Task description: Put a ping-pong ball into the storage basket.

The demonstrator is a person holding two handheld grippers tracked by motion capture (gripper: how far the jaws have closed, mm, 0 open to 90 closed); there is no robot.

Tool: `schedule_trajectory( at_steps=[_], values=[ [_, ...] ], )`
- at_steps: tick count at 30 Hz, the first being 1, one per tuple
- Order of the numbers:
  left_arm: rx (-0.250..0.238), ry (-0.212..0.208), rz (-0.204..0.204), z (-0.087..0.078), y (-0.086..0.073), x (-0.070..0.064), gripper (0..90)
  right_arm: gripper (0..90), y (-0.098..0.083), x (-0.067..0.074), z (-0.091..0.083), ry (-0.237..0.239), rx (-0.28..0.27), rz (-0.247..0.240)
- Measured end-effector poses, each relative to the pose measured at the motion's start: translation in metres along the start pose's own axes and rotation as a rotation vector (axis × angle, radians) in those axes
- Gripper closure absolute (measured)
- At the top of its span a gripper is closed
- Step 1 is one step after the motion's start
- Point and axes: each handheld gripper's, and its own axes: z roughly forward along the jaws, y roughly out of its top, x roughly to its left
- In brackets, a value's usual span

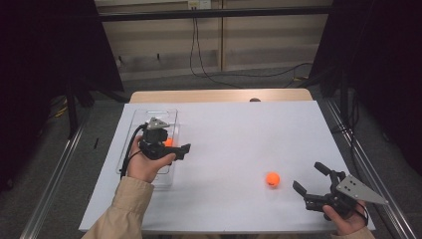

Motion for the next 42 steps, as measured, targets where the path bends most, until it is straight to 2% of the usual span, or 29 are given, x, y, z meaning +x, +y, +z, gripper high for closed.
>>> schedule_trajectory(
  at_steps=[5, 6, 11, 12, 16, 20, 21, 23, 24, 25, 26, 28, 32, 33, 42],
  values=[
    [-0.016, -0.014, 0.003, 0.002, 0.000, -0.006, 11.6, 4.3, 0.000, 0.000, 0.001, -0.003, 0.009, 0.006],
    [-0.027, -0.018, 0.003, 0.003, 0.000, -0.007, 10.9, 4.3, 0.000, 0.000, 0.001, -0.001, 0.009, -0.006],
    [-0.025, -0.041, 0.015, 0.005, -0.001, -0.012, 9.3, 4.4, 0.001, -0.001, 0.003, -0.001, 0.011, -0.005],
    [-0.034, -0.042, 0.005, 0.006, -0.001, -0.014, 8.8, 4.4, 0.001, -0.001, 0.004, 0.004, 0.013, -0.010],
    [-0.047, -0.064, 0.020, 0.009, -0.002, -0.021, 7.7, 4.4, 0.001, -0.001, 0.006, 0.004, 0.022, -0.006],
    [-0.051, -0.099, 0.052, 0.013, -0.003, -0.029, 5.8, 4.4, 0.001, -0.001, 0.006, -0.001, 0.025, -0.004],
    [-0.057, -0.103, 0.046, 0.014, -0.003, -0.031, 5.1, 4.4, 0.001, -0.001, 0.006, 0.000, 0.028, -0.008],
    [-0.049, -0.111, 0.072, 0.016, -0.003, -0.032, 4.8, 4.3, 0.001, -0.001, 0.006, 0.003, 0.032, -0.007],
    [-0.061, -0.118, 0.063, 0.017, -0.004, -0.034, 4.5, 4.2, 0.001, -0.001, 0.007, -0.007, 0.029, 0.001],
    [-0.051, -0.124, 0.080, 0.018, -0.004, -0.035, 4.4, 4.1, 0.001, -0.002, 0.007, -0.002, 0.034, 0.002],
    [-0.061, -0.125, 0.066, 0.019, -0.004, -0.036, 4.4, 4.0, 0.000, -0.002, 0.007, -0.004, 0.031, 0.000],
    [-0.058, -0.128, 0.078, 0.020, -0.005, -0.038, 4.4, 3.9, 0.000, -0.002, 0.007, -0.001, 0.034, 0.006],
    [-0.073, -0.148, 0.070, 0.024, -0.007, -0.042, 4.4, 3.8, 0.000, -0.002, 0.008, 0.003, 0.041, 0.006],
    [-0.067, -0.140, 0.077, 0.025, -0.007, -0.043, 4.4, 3.8, 0.000, -0.002, 0.008, 0.005, 0.042, 0.005],
    [-0.075, -0.165, 0.087, 0.033, -0.010, -0.051, 4.4, 3.8, 0.000, -0.002, 0.007, 0.001, 0.038, 0.008]
  ],
)
